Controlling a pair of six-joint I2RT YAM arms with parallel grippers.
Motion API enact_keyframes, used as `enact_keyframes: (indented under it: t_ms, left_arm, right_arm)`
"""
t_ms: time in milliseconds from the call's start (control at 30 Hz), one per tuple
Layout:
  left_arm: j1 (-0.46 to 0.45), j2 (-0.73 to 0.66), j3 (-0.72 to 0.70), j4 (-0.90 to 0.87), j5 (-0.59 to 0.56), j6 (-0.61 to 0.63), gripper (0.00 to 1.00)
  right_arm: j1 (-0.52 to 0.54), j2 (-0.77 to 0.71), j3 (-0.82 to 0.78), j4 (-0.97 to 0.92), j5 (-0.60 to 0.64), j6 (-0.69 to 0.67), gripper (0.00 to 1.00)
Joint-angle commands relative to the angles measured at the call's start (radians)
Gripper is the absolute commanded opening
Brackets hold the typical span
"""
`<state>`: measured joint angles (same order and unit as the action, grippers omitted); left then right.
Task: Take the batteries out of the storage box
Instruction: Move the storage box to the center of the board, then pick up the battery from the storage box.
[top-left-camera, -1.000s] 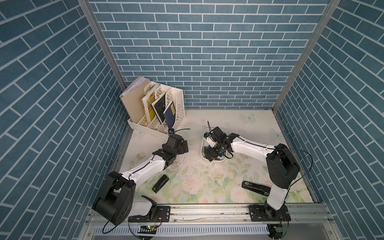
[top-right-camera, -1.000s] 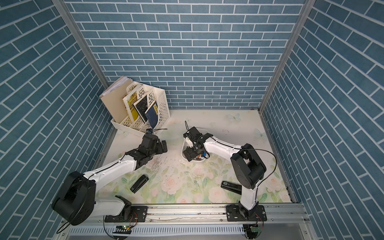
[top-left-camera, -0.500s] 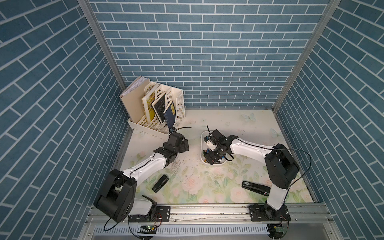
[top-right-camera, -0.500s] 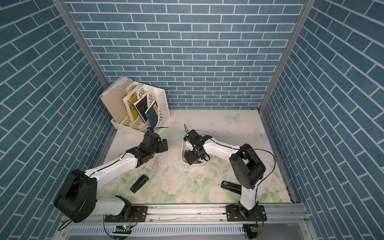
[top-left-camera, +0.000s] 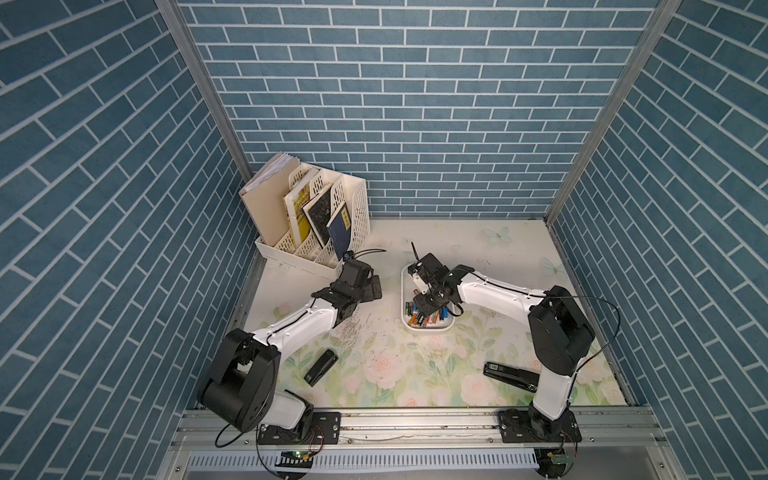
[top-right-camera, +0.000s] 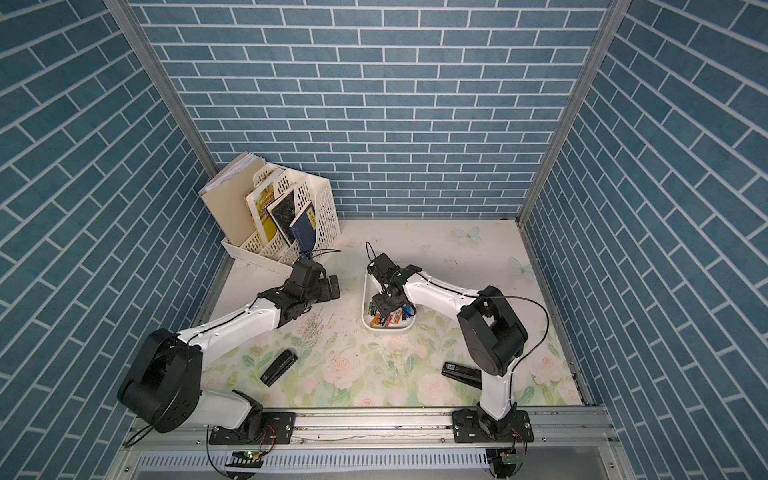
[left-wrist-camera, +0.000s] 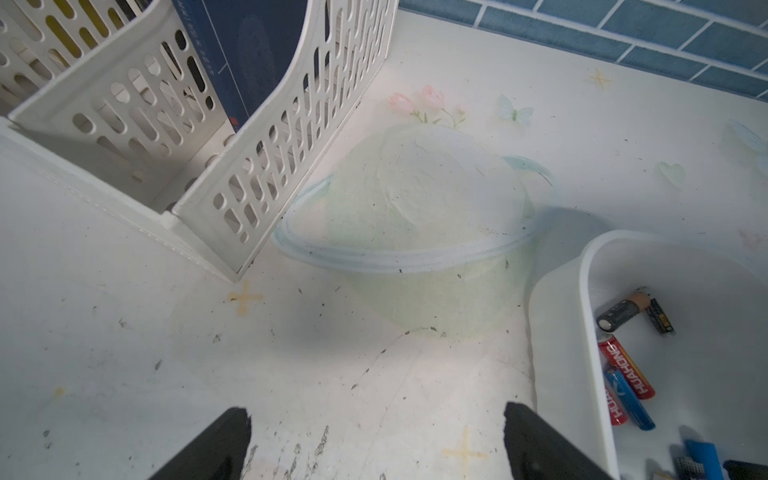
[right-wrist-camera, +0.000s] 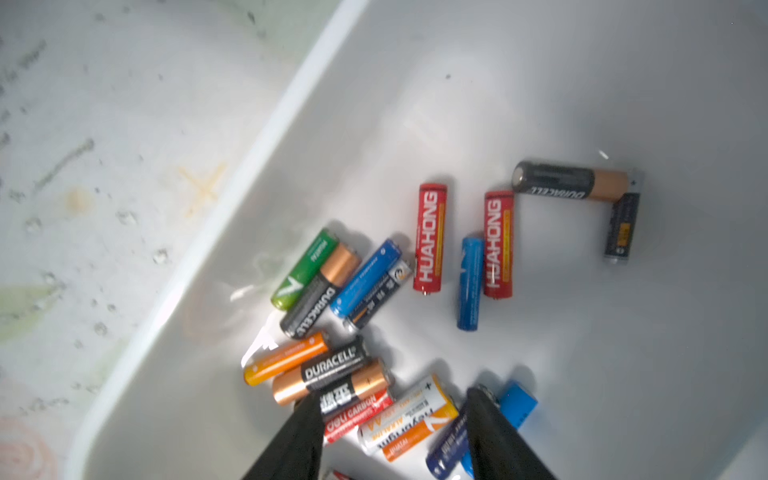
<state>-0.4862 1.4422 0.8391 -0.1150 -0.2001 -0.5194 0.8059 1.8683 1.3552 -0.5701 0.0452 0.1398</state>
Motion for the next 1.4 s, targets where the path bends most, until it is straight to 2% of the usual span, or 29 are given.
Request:
enact_keyframes:
  t_ms: [0, 267, 1000, 1367]
  left_arm:
    - [-0.008, 0.019, 0.02, -0.032, 0.009, -0.002, 1.0]
    - [-0.006, 0.059, 0.051, -0.041, 0.014, 0.004, 1.0]
    - [-0.007, 0.109, 0.106, -0.061, 0.047, -0.001, 0.98]
    - [-0.008, 0.12, 0.128, -0.086, 0.062, 0.003, 0.96]
  right_arm:
    - [-0.006, 0.047, 0.042, -0.02, 0.011, 0.002, 0.52]
    - [-0.038, 0.123, 0.11, 0.001, -0.015, -0.015, 0.35]
    - [-0.094, 0.299, 0.262, 0.002, -0.092, -0.071, 0.28]
    - [-0.099, 0.31, 0.27, -0.005, -0.112, -0.074, 0.2]
